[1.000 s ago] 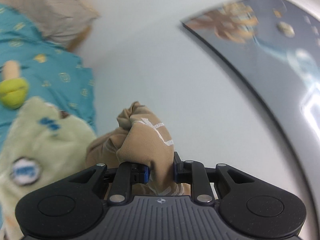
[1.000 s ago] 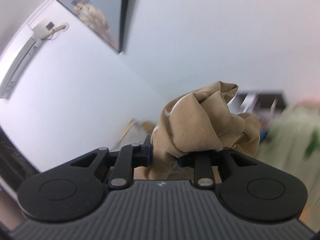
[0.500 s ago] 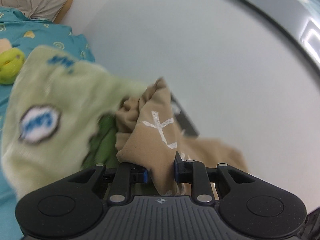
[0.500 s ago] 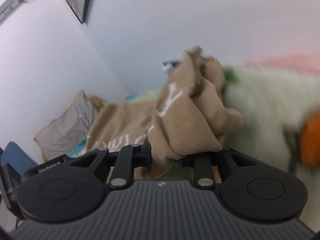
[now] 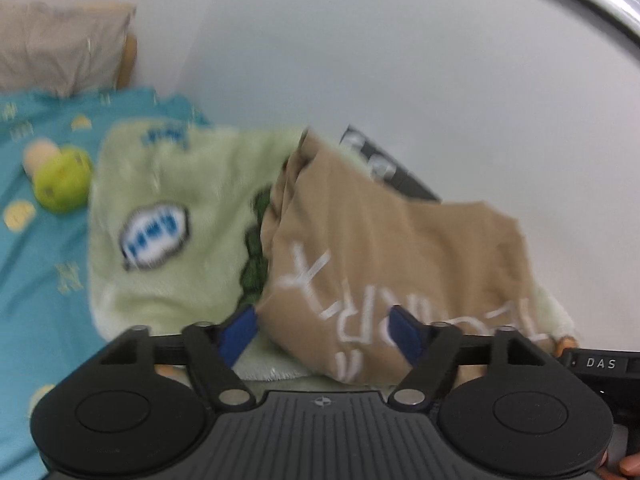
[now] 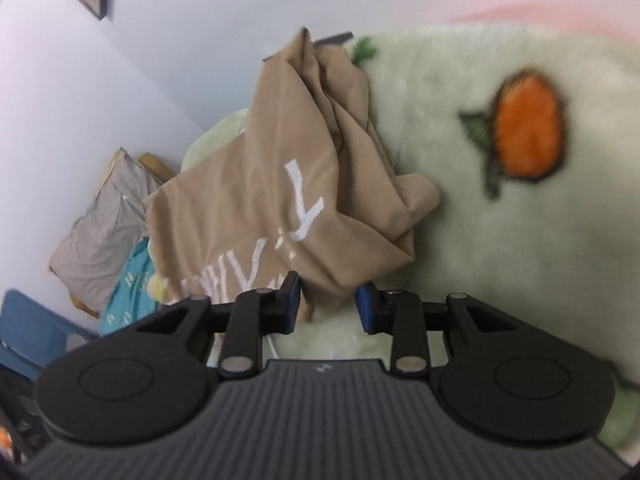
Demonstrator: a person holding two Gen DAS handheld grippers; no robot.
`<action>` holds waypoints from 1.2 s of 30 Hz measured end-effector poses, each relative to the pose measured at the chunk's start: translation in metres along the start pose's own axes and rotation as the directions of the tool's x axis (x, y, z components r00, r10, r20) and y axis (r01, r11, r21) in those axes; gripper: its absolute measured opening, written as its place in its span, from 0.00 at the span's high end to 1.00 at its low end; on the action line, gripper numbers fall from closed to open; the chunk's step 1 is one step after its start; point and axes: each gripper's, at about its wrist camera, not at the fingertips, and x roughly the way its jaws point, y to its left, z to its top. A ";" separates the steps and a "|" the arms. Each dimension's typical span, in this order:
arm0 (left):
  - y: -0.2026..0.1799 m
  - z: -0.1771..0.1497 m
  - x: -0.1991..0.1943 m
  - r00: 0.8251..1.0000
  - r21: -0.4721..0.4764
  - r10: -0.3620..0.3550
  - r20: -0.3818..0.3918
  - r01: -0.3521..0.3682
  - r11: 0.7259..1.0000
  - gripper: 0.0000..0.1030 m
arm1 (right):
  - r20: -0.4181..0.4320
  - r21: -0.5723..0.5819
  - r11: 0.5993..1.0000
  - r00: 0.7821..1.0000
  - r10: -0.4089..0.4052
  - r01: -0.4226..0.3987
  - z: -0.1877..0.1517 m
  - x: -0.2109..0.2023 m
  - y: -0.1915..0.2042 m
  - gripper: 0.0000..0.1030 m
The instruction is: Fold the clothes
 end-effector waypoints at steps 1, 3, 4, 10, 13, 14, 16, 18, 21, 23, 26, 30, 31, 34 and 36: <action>-0.005 0.002 -0.014 1.000 0.020 0.006 0.017 -0.006 1.000 0.19 | 0.009 -0.010 1.000 1.000 0.000 0.000 -0.001 -0.009 0.002 0.67; -0.015 0.005 -0.041 0.999 0.061 0.016 0.051 -0.019 0.998 0.15 | 0.030 -0.029 1.000 0.999 0.010 -0.009 -0.002 -0.028 0.006 0.68; -0.021 0.005 -0.057 0.997 0.077 0.020 0.071 -0.026 0.997 0.13 | 0.043 -0.046 0.999 0.999 0.023 -0.021 -0.003 -0.040 0.008 0.68; -0.055 -0.014 -0.158 0.977 0.168 0.041 0.208 -0.077 0.983 0.00 | 0.189 -0.252 0.967 0.977 0.097 -0.048 -0.014 -0.119 0.033 0.28; -0.074 -0.031 -0.209 0.958 0.219 0.056 0.282 -0.121 0.968 0.00 | 0.281 -0.349 0.937 0.949 0.142 -0.037 -0.025 -0.156 0.044 0.00; -0.077 -0.036 -0.221 0.952 0.229 0.051 0.303 -0.124 0.965 0.00 | 0.306 -0.381 0.924 0.939 0.155 -0.028 -0.030 -0.167 0.047 0.00; -0.081 -0.047 -0.242 0.942 0.242 0.039 0.334 -0.126 0.962 0.00 | 0.339 -0.431 0.902 0.922 0.188 -0.025 -0.041 -0.185 0.051 0.00; -0.085 -0.059 -0.260 0.933 0.258 0.040 0.358 -0.140 0.956 0.00 | 0.355 -0.459 0.888 0.910 0.215 -0.031 -0.052 -0.195 0.052 0.00; -0.088 -0.076 -0.279 0.920 0.290 0.054 0.388 -0.177 0.941 0.00 | 0.375 -0.489 0.872 0.896 0.238 -0.027 -0.069 -0.202 0.054 0.00; -0.089 -0.086 -0.289 0.909 0.301 0.060 0.413 -0.198 0.933 0.00 | 0.401 -0.500 0.866 0.885 0.236 -0.004 -0.081 -0.204 0.055 0.00; -0.088 -0.098 -0.297 0.898 0.299 0.062 0.436 -0.210 0.931 0.00 | 0.420 -0.521 0.853 0.871 0.254 0.002 -0.099 -0.206 0.057 0.00; -0.086 -0.112 -0.305 0.887 0.293 0.062 0.458 -0.217 0.931 0.00 | 0.432 -0.537 0.844 0.861 0.270 0.004 -0.121 -0.202 0.057 0.00; -0.085 -0.115 -0.305 0.887 0.297 0.060 0.457 -0.216 0.930 0.00 | 0.439 -0.540 0.842 0.857 0.270 0.012 -0.124 -0.200 0.057 0.00; -0.084 -0.122 -0.303 0.886 0.319 0.063 0.459 -0.231 0.919 0.00 | 0.463 -0.552 0.833 0.845 0.267 0.040 -0.135 -0.197 0.058 0.00; -0.081 -0.126 -0.305 0.883 0.308 0.064 0.466 -0.230 0.923 0.00 | 0.476 -0.558 0.828 0.838 0.265 0.055 -0.140 -0.195 0.058 0.00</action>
